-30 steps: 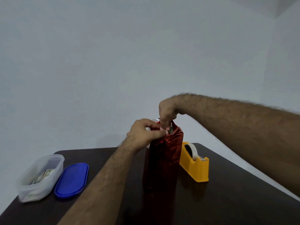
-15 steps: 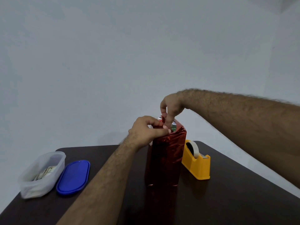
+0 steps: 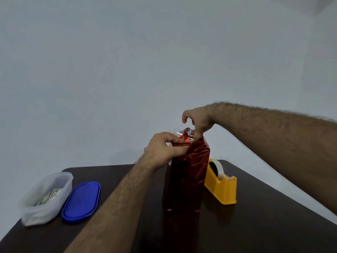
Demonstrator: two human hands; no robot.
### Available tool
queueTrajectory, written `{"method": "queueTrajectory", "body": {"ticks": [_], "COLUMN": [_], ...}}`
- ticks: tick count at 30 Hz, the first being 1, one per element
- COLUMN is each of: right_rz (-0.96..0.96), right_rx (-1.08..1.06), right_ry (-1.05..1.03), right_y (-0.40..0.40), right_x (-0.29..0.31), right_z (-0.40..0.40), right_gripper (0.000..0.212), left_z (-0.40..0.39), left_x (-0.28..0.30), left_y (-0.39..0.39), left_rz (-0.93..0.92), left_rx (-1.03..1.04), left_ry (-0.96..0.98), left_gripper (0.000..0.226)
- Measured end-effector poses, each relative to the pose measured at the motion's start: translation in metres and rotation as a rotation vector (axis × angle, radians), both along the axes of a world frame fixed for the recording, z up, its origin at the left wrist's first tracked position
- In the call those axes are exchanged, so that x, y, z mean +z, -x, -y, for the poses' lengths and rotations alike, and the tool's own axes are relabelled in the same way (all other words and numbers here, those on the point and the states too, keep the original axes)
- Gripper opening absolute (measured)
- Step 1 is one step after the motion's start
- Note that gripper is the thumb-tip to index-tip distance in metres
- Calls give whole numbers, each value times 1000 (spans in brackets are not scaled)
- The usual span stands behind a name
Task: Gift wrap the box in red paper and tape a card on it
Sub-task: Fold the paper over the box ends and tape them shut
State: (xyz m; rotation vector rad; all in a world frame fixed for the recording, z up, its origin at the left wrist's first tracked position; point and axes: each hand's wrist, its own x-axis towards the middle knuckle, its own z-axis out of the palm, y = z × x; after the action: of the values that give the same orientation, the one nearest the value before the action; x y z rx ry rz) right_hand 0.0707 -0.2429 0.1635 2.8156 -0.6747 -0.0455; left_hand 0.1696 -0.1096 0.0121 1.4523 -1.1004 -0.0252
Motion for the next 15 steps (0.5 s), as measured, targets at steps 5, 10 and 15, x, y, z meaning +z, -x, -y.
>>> {"method": "queueTrajectory", "body": {"ticks": [5, 10, 15], "right_rz": [48, 140, 450], "right_rx": [40, 44, 169], "right_ry": [-35, -209, -384], "right_y": [-2, -11, -2], "right_x": [3, -1, -11], "right_z": [-7, -10, 4], "right_gripper": [96, 109, 78], "left_z": [-1, -3, -4], "left_x": [0, 0, 1], "left_y": [0, 2, -1], "left_rz": [-37, -37, -83], "left_rx": [16, 9, -35], "left_ry": [4, 11, 34], "left_gripper": [43, 40, 31]}}
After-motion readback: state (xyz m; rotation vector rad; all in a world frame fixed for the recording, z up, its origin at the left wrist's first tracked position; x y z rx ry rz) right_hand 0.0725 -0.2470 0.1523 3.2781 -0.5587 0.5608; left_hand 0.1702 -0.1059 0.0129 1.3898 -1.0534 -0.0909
